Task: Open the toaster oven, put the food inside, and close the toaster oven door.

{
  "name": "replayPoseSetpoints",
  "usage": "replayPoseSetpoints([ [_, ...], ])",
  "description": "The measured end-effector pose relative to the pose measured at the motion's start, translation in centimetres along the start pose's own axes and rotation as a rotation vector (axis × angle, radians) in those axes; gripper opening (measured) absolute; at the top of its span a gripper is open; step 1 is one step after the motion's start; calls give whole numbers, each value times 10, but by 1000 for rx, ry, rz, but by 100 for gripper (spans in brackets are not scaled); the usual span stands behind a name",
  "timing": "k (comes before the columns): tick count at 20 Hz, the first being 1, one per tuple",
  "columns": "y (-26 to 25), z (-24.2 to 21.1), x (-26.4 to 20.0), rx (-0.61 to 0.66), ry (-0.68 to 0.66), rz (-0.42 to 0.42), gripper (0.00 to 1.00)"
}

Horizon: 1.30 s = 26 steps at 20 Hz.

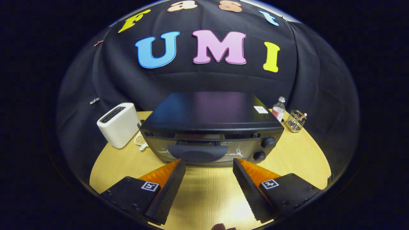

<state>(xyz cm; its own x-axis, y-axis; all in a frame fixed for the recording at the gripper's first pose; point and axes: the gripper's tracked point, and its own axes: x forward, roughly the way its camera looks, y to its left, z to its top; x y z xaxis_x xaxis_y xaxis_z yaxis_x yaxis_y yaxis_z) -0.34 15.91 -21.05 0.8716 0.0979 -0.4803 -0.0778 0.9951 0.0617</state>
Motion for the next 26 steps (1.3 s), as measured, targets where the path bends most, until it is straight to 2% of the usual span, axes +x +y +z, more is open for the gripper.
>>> replayPoseSetpoints([
  [6, -23, 52, -24, 22, -131, 14, 99],
  [16, -95, 110, -91, 112, -304, -26, 99],
  [22, -144, 145, -130, 33, -435, -65, 99],
  [26, -158, 158, -148, 21, -490, -67, 99],
])
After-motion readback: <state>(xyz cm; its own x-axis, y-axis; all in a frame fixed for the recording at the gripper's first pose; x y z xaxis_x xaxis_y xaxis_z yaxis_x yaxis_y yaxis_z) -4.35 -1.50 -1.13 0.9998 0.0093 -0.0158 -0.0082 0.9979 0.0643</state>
